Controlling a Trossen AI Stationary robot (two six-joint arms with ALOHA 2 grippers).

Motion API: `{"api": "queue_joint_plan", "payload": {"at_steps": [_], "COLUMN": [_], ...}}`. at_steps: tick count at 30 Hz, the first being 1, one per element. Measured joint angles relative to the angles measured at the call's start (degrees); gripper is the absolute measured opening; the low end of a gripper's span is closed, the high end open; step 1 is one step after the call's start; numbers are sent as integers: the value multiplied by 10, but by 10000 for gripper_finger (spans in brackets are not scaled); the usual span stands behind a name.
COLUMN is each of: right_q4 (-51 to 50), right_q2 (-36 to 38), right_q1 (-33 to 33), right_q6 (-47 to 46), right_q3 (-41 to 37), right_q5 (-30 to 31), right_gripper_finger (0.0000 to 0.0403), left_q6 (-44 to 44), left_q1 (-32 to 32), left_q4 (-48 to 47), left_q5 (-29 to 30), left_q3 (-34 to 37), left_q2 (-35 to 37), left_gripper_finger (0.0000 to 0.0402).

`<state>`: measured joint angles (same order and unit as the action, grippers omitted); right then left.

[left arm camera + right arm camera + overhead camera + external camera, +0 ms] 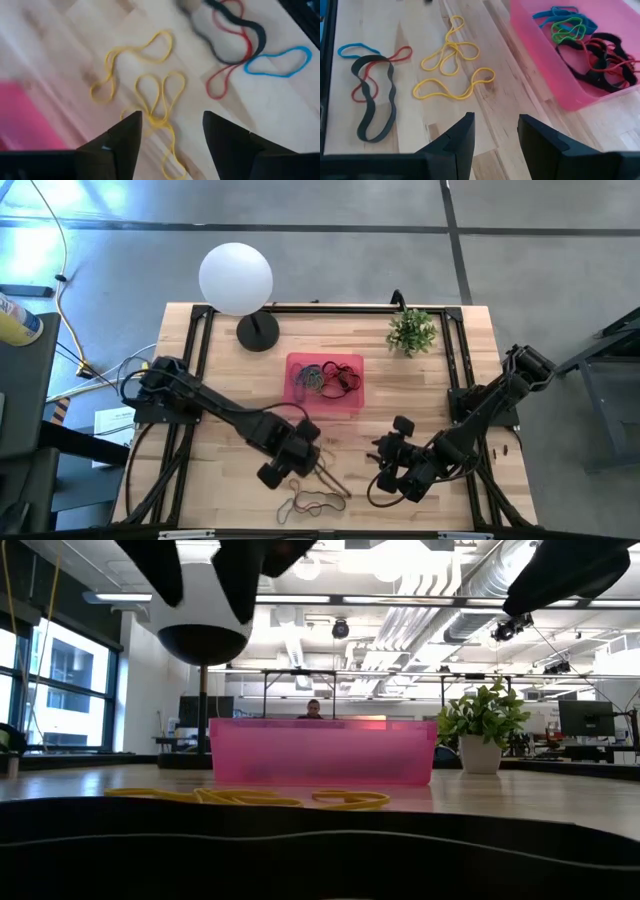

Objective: Pick and place rubber bands into bin
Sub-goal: Put the yellow rubber band into the red bin

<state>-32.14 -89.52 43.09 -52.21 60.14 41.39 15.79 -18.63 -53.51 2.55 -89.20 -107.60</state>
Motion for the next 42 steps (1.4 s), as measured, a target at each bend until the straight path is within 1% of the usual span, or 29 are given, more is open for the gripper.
{"api": "queue_joint_plan", "payload": {"at_steps": [3, 5, 11, 16, 24, 31, 38, 42], "right_q4": [0, -1, -1, -1, -2, -2, -2, -2], "right_q2": [0, 0, 0, 0, 0, 0, 0, 0], "right_q1": [0, -1, -3, -3, -3, -3, -3, -3], "right_q6": [0, -1, -3, -8, -14, -15, -15, -16], "right_q3": [0, 0, 0, 0, 0, 0, 0, 0], "right_q5": [7, 6, 2, 1, 0, 0, 0, 0], "right_gripper_finger": [140, 140, 140, 140, 140, 140, 139, 139], "left_q6": [58, 79, 111, 123, 125, 125, 125, 124], "left_q1": [-6, -5, -5, -5, -5, -2, 12, 27], "left_q4": [13, 30, 25, 27, 29, 27, 23, 28], "left_q5": [2, 0, -9, -21, -14, 13, 5, -25], "left_q3": [1, 0, 1, 0, 0, 0, 0, 5], "left_q2": [-17, -35, -84, -115, -141, -150, -154, -158], "left_gripper_finger": [175, 158, 114, 95, 90, 90, 90, 90]}}
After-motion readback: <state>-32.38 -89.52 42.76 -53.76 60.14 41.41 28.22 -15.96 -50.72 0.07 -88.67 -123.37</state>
